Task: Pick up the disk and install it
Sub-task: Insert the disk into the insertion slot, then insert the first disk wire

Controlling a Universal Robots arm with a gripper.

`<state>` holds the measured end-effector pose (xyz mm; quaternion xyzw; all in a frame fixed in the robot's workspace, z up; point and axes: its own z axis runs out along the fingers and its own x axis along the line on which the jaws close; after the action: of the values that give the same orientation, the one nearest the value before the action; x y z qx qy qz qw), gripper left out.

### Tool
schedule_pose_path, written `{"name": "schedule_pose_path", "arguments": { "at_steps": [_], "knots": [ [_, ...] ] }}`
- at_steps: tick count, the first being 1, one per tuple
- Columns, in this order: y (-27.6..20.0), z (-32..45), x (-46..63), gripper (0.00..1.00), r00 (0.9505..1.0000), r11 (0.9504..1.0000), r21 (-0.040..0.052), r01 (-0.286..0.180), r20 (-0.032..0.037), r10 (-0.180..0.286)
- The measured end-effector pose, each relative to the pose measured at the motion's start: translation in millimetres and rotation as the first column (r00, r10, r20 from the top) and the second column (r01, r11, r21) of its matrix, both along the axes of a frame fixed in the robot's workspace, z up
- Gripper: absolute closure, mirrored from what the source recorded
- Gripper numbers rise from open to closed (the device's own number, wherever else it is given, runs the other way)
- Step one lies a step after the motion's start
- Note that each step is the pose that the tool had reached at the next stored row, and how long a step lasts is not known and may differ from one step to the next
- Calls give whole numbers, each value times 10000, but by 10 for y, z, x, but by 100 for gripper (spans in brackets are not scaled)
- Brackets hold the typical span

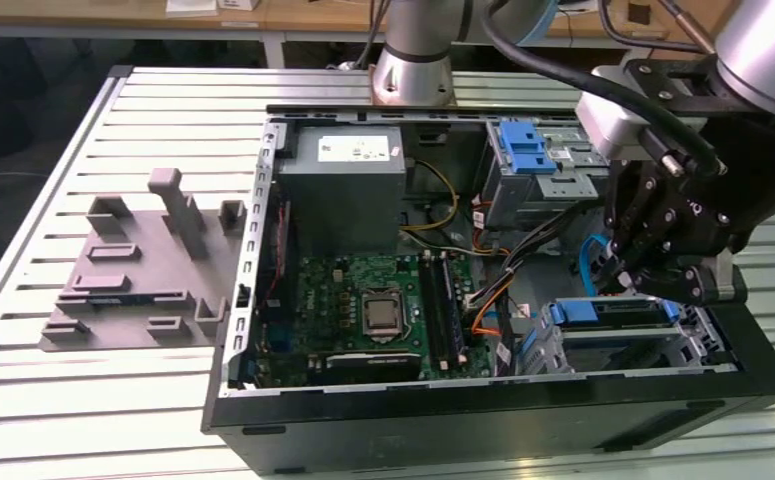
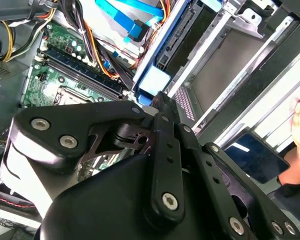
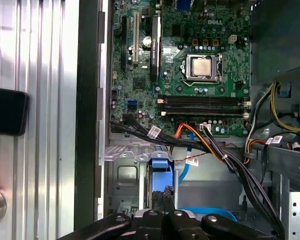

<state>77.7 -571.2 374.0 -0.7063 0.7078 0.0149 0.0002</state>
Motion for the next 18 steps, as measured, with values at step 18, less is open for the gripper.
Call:
{"name": "schedule_pose_path", "arguments": {
  "at_steps": [18],
  "knots": [
    [19, -35, 189, 89, 10000, 10000, 3, 0, 1, 0]
  ]
}}
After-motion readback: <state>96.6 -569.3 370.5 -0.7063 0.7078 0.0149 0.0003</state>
